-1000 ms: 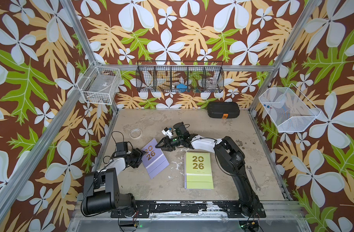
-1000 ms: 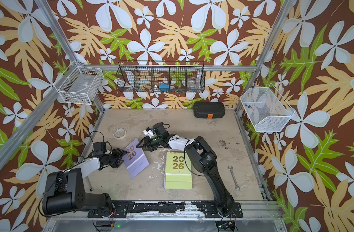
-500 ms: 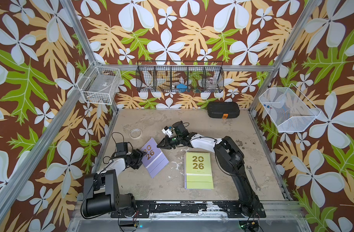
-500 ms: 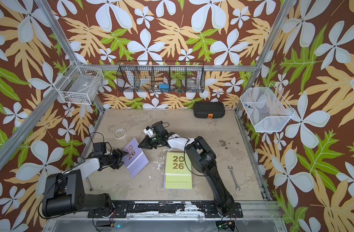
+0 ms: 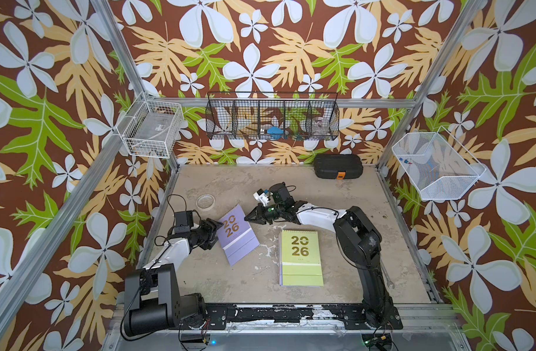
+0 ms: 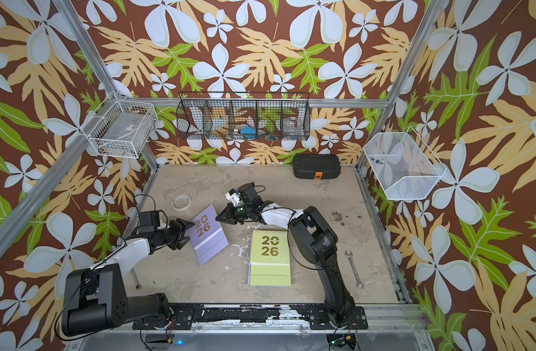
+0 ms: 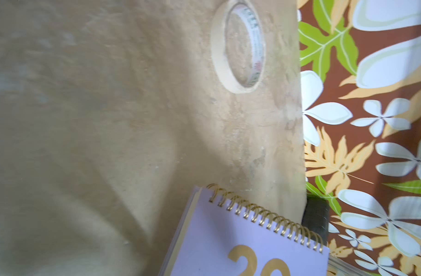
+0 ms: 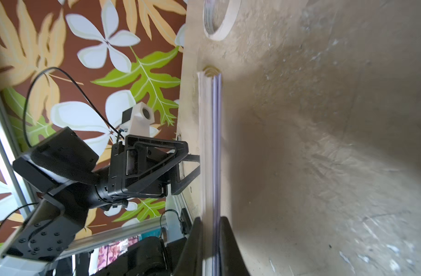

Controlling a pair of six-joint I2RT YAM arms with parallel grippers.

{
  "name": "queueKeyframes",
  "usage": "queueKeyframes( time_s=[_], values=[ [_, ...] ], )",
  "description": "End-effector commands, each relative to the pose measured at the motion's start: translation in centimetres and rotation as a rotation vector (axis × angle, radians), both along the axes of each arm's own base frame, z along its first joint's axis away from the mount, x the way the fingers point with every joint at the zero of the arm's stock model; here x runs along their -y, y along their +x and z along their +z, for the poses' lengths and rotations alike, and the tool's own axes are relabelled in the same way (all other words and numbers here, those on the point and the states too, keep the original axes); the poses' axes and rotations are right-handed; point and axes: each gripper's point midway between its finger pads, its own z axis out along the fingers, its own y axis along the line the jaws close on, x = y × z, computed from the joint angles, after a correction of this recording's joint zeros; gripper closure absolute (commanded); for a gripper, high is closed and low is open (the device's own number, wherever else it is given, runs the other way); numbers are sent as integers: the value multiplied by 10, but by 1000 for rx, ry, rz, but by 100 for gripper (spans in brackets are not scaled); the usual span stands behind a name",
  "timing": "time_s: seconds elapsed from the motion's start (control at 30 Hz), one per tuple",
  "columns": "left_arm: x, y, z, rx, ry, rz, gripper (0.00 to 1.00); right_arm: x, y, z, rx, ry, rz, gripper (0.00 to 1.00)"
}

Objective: Stack the calendars
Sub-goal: Pick up the calendar at the center of the board.

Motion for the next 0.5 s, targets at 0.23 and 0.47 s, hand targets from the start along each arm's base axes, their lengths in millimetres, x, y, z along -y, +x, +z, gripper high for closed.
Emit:
queueKeyframes(
  time_s=[0.23, 0.47],
  values=[
    [6, 29, 63, 197, -64, 25, 29, 53, 10, 67, 75, 136, -110, 100],
    [37, 32, 91, 300, -108, -33, 29, 110, -1, 92, 102, 172, -205, 100]
  ],
)
